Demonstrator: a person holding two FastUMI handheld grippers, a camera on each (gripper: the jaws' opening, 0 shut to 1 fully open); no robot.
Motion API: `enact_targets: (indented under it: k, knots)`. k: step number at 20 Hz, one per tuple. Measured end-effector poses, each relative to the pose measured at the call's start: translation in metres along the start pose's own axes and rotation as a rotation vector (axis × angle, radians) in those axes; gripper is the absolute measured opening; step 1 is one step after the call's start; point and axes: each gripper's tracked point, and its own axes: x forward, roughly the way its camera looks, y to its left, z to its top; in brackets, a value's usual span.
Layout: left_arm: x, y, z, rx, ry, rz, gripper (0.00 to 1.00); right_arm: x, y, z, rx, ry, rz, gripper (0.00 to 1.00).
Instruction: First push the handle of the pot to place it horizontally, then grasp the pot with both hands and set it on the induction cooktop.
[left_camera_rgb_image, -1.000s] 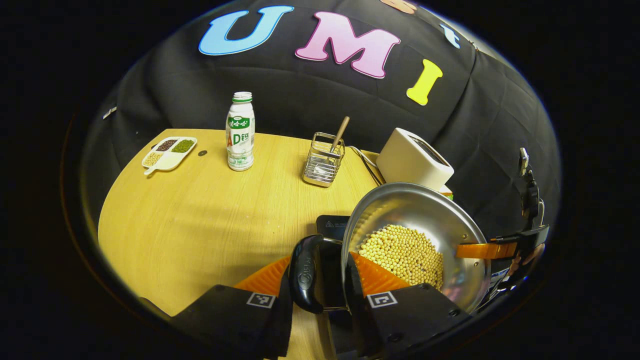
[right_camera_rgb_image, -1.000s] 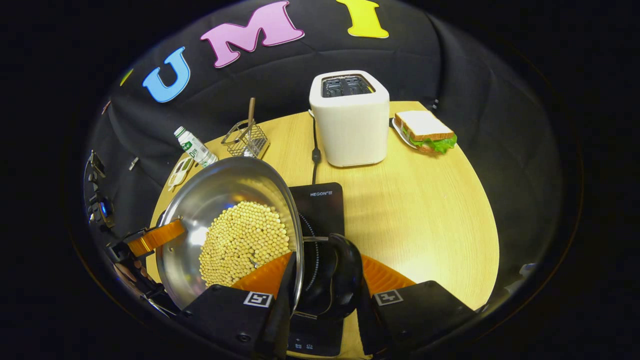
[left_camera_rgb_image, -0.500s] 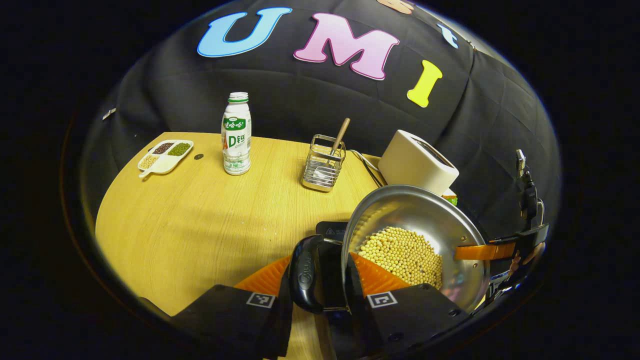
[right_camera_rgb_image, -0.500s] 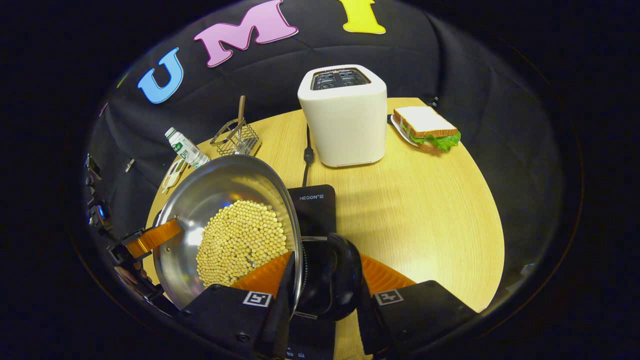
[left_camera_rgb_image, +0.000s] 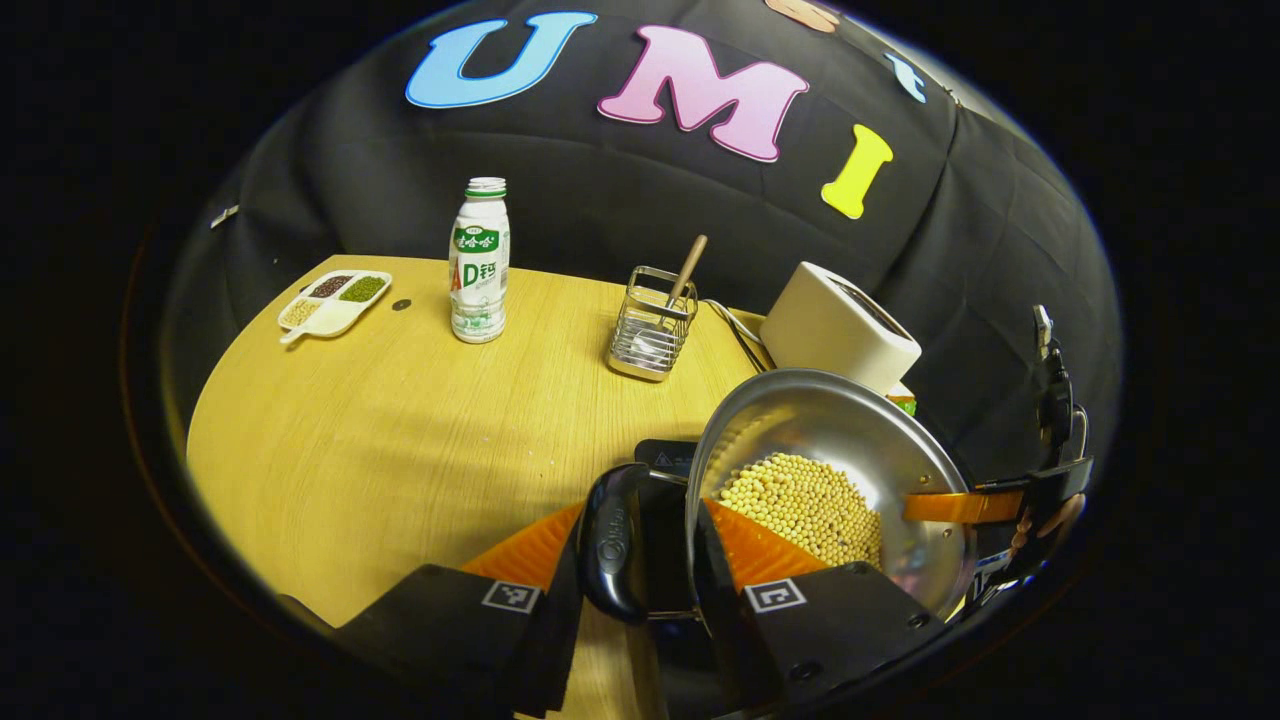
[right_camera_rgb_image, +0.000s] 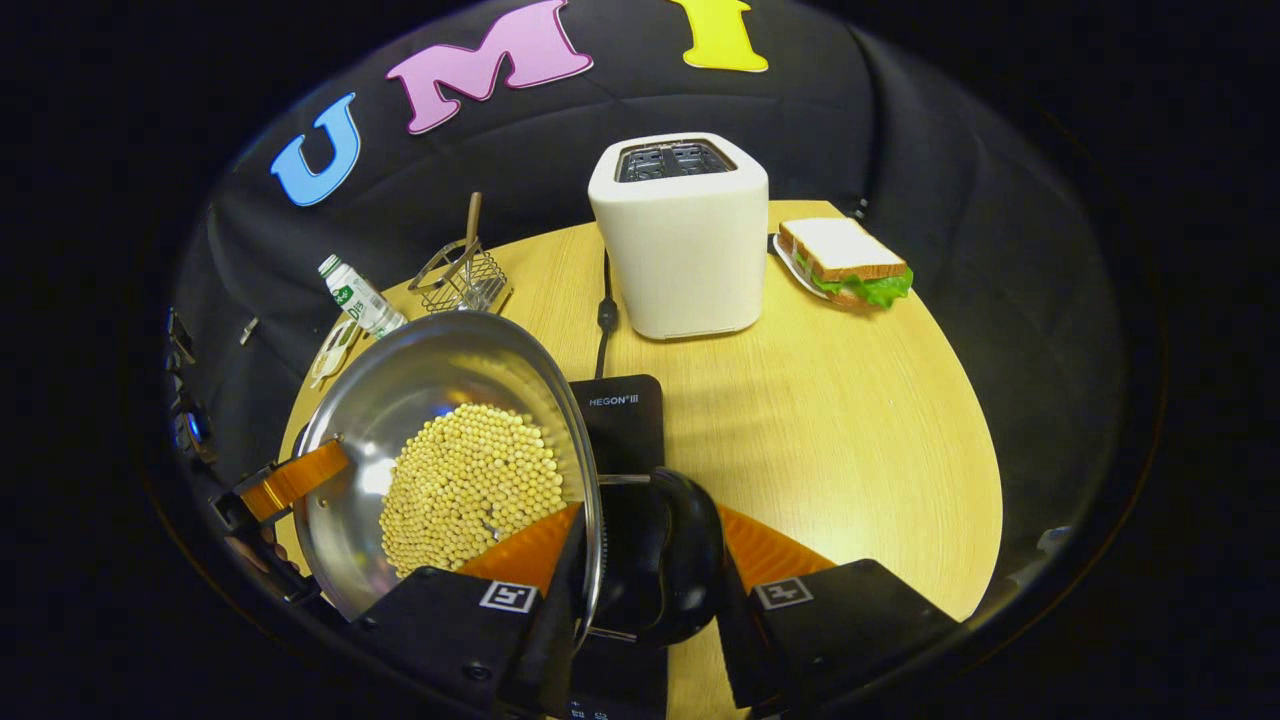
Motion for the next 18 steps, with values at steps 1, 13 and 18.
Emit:
enact_targets:
  k: [1, 13, 18]
  knots:
    - [0.000, 0.001, -0.001, -0.024, 0.002, 0.007, 0.60, -0.003, 0.000, 0.001, -0.008, -0.008, -0.007, 0.64]
    - [-0.101, 0.022, 0.019, -0.096, -0.113, 0.068, 0.96, -0.090, 0.020, 0.016, 0.048, -0.219, -0.033, 0.99]
    - [-0.173, 0.032, 0.055, -0.025, -0.274, 0.129, 0.96, -0.149, 0.035, 0.032, 0.020, -0.391, -0.058, 0.99]
